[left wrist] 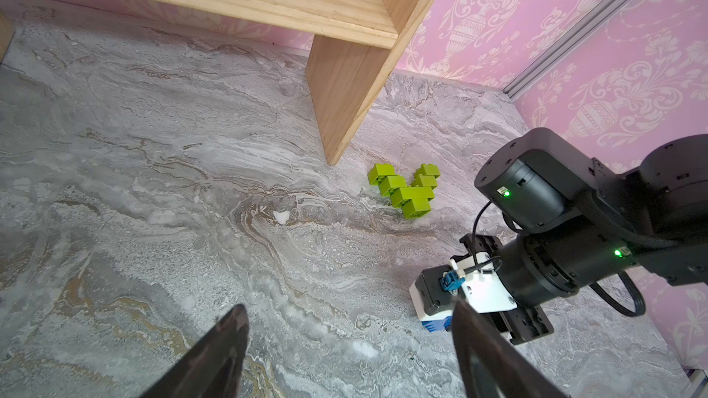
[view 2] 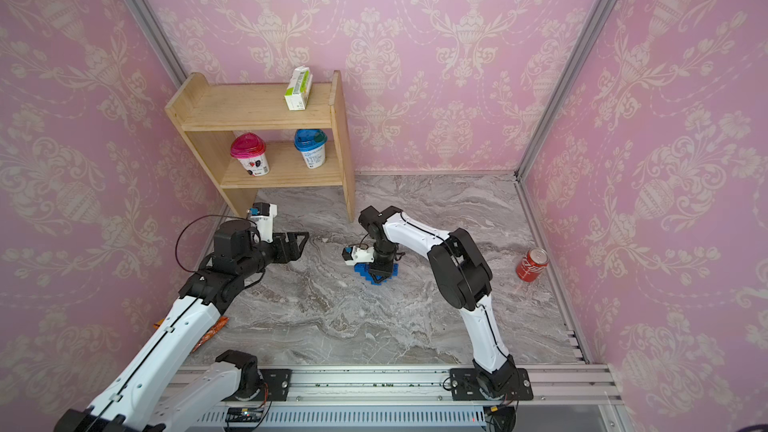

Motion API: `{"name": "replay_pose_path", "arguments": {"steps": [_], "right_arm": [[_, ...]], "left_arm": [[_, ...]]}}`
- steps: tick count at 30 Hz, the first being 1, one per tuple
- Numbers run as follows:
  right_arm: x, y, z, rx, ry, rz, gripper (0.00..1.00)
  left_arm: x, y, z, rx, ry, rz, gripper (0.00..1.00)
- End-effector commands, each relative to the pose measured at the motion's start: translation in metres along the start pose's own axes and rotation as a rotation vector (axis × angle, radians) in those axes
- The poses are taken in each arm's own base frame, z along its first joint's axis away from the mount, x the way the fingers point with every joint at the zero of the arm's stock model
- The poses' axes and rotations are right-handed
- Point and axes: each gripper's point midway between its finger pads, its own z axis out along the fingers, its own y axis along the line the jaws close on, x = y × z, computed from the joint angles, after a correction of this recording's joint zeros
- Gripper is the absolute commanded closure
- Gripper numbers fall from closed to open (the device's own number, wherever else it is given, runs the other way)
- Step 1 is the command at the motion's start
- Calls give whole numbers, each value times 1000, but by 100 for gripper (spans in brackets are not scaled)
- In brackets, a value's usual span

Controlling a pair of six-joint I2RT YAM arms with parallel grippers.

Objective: Assemble the letter v with lego
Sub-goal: Adjust the lego brick at the center of the board.

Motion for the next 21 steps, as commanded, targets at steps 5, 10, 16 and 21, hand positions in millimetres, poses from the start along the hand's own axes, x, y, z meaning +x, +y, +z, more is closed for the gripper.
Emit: {"name": "replay_pose_path", "arguments": {"steps": [5,10,16,21], "right_arm": [[-11,45,-12,-211,-72,16,69],[-12,59,-8,-301,-83,27,67],[-8,54,1,-312,-44,39,65],[-7,48,5,-307,-22,41,61]], "left_arm": [[0,0,2,12,8,6,16],[0,-1,5,19,14,3,16],[0,0,5,17,12,3,16],[0,1,4,12,10,4,16]]}}
